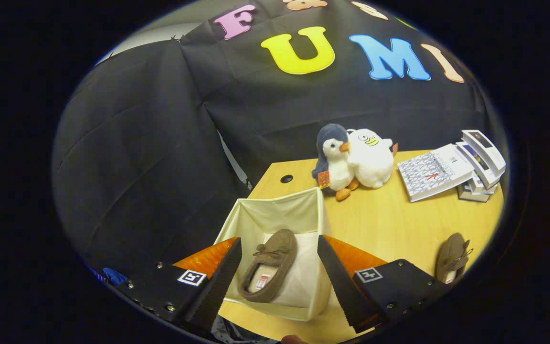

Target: Open the storage box then place both shoes into the box .Put the left shoe in first, then the right shoe, with the right side of both shoes facing outward in a uniform manner.

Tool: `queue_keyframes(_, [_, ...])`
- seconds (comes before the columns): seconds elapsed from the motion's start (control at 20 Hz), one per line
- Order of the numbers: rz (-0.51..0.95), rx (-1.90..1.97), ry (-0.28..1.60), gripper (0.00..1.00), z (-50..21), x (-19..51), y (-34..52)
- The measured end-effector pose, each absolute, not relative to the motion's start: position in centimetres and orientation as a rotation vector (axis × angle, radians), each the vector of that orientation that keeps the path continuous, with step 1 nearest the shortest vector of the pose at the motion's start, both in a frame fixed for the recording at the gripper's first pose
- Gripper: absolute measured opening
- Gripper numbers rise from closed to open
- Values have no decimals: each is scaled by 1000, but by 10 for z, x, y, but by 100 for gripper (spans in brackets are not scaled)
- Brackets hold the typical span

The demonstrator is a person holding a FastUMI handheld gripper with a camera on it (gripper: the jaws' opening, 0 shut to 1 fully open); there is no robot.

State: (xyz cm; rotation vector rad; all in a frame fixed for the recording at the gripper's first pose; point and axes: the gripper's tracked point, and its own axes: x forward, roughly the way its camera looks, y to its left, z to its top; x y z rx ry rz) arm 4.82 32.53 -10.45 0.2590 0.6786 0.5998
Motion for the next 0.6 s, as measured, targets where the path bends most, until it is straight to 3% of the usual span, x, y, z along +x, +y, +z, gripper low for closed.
queue_keyframes(0.6, [371, -3, 617, 98, -151, 86, 120])
